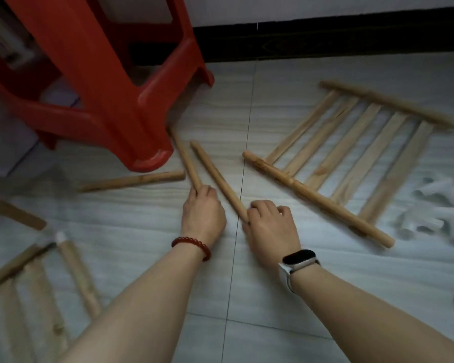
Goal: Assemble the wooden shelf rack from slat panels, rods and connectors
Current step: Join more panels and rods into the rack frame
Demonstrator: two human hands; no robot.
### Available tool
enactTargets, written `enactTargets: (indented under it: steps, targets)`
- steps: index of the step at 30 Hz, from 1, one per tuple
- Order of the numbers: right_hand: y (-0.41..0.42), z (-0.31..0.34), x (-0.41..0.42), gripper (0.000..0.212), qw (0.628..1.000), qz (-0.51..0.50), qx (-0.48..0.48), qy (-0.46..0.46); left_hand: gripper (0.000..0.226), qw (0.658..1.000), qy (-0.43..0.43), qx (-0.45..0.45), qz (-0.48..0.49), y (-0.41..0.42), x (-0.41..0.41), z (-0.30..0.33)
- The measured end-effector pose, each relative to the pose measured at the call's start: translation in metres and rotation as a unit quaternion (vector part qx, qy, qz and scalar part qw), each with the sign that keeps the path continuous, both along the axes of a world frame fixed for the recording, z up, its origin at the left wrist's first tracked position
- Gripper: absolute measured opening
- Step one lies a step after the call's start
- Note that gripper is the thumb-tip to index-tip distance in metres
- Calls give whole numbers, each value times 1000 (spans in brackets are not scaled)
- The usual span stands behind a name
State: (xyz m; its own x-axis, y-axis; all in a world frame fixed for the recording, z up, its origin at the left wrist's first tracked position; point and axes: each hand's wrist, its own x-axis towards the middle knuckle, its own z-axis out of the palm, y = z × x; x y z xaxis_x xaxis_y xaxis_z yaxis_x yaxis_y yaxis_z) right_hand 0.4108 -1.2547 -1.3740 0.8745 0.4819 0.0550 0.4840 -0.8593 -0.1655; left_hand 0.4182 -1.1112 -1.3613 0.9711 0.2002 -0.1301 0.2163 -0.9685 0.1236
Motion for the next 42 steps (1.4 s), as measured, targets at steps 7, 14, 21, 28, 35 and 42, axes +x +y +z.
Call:
enactTargets:
  steps: [7, 14, 21, 28, 35, 42]
  targets:
    - [-19, 5, -12, 43, 996, -50, -29, 63, 23, 994, -82, 19, 67, -8, -52, -2]
    - [0, 17, -15, 35, 919, -187, 134, 320, 59, 937, 48, -257, 232, -24, -43, 11]
    - [-70, 67, -70, 20, 856, -265, 217, 387, 11, 826, -3, -485, 288, -66, -104, 66]
    - [-102, 228, -141, 15, 849, -177, 478, 141, 6, 815, -225, -534, 4, -99, -168, 270]
    - [-89, 376, -233, 17, 845, -34, 532, 22, 8, 800, -337, -474, -148, -69, -296, 434]
    - [-10, 442, -312, 30, 853, 111, 508, 52, 14, 845, -415, -337, 12, 43, -420, 463]
